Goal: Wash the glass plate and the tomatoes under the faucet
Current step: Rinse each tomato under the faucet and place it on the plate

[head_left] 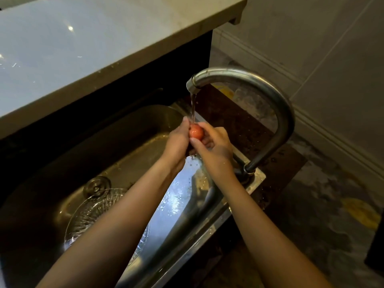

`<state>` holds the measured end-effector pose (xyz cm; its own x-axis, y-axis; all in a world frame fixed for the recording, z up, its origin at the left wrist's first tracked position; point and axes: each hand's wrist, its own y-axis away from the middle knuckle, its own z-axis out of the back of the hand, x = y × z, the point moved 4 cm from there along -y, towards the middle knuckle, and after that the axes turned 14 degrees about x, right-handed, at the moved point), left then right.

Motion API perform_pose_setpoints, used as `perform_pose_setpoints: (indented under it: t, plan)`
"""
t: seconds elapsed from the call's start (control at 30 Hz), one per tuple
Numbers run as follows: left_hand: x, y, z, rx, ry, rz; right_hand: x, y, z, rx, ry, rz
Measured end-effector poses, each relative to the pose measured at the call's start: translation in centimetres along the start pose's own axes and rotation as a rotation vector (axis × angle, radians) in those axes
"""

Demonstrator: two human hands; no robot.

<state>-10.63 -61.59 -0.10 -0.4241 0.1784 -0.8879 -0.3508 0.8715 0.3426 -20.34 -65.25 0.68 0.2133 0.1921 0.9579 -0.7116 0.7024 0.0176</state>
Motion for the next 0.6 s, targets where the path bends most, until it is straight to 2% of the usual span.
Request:
perform_pose_setpoints:
  t: [0.1, 0.17, 0.27, 0.33, 0.4, 0.5, 0.53, 0.6]
  plan:
    - [-0.2, 0.1, -0.3, 0.012, -0.186, -0.049, 0.4, -0.8, -0.2, 0.01, -0.115, -0.078]
    - [-0.1, 0.2, -0.9, 0.046, -0.304, -0.097, 0.5, -2.2, -0.4, -0.012, -0.079, -0.143]
    - [-1.1, -0.9, -0.4, -0.08, -0.38, -0.128, 0.9, -3.1, -1.7, -0.045, -0.001, -0.172]
    - [-1.3, -1.5, 0.4, -0.124, -0.201, -0.063, 0.9, -3.1, -2.8, 0.044, 0.113, -0.145]
    - [-0.6, -1.2, 0.0, -0.075, -0.021, 0.002, 0.6, -3.6, -2.5, 0.141, 0.078, -0.158]
    - [-0.2, -0.8, -1.1, -0.139, -0.086, -0.016, 0.8, -4.3, -1.3, 0.07, -0.148, -0.229]
    - [-0.4, -1.0, -0.8, -0.169, -0.109, -0.034, 1.0, -4.3, -1.4, 0.039, -0.135, -0.202]
    - [-1.1, -1.2, -0.3, -0.156, -0.022, -0.044, 1.3, -3.5, -2.4, 0.09, -0.069, -0.152]
